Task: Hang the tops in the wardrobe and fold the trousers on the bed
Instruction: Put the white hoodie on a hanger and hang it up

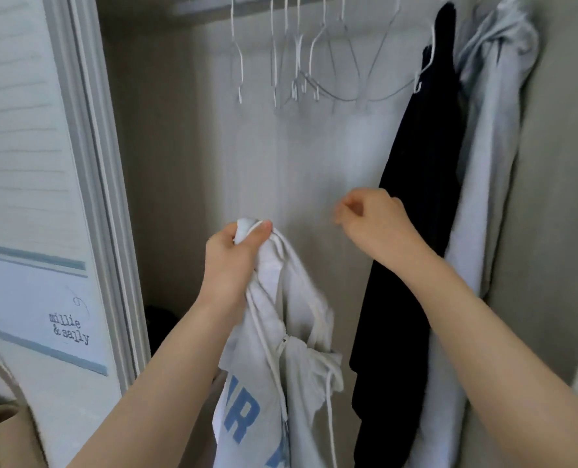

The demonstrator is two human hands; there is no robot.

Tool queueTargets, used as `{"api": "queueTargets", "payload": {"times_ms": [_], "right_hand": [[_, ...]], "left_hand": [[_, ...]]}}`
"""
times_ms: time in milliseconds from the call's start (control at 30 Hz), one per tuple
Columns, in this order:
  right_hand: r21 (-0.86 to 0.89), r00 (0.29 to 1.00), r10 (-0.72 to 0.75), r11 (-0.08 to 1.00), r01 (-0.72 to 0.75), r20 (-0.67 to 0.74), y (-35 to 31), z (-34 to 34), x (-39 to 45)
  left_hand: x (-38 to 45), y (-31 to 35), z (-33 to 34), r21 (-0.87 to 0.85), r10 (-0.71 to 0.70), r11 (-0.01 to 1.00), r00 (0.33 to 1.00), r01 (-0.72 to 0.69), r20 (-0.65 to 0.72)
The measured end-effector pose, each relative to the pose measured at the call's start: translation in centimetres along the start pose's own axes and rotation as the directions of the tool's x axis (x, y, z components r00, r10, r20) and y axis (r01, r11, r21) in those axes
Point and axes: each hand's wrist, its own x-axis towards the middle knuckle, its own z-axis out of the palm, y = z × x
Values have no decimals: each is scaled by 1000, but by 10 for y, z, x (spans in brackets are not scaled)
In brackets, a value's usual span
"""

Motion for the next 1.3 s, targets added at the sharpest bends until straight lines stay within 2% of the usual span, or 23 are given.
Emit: {"api": "queueTargets", "payload": {"times_ms": [100, 167, 233, 400, 467, 567, 633, 700, 767, 867, 1000, 1133, 1300], "right_hand": [[-113, 988, -73, 992, 58, -138, -22, -21, 40], [-258, 939, -201, 958, 129, -279, -34, -31, 63], [-395, 871, -336, 900, 184, -359, -45, -41, 87], [-705, 749, -546, 693, 153, -375, -67, -79, 150], [-768, 737, -565, 632, 99, -370, -72, -94, 175], [-802, 836, -440, 597, -1, -329, -76, -110, 211], [-835, 902, -332, 547, -53, -275, -72, -116, 233], [-867, 940, -241, 489, -98, -242, -66, -119, 259], [-857, 948, -160, 487, -168, -277, -64, -120, 280], [-737, 935, -26, 623, -261, -353, -64, -124, 294], [-716, 939, -28, 655, -241, -342, -57, -124, 305], [-666, 938, 36, 694, -272, -345, -48, -117, 308], [-571, 951, 124, 775, -272, -284, -46, -114, 310]], "left_hand": [[29, 13, 13, 12, 66, 998, 998, -66, -3], [45, 21, 23, 45, 152, 987, 988, -151, 0], [60, 30, 31, 82, 225, 971, 974, -225, 10], [96, 39, 41, 69, 264, 962, 964, -265, 19], [104, 38, 43, 50, 261, 964, 965, -262, 28], [112, 34, 45, 57, 242, 967, 966, -248, 92], [115, 32, 47, 129, 218, 962, 960, -242, 174], [117, 29, 46, 190, 190, 954, 957, -234, 221], [119, 25, 45, 218, 167, 951, 957, -219, 236], [124, 20, 40, 239, 151, 949, 961, -206, 230], [129, 17, 32, 252, 140, 948, 967, -193, 215], [128, 16, 23, 259, 130, 949, 970, -182, 206], [124, 14, 15, 265, 111, 951, 976, -159, 189]]}}
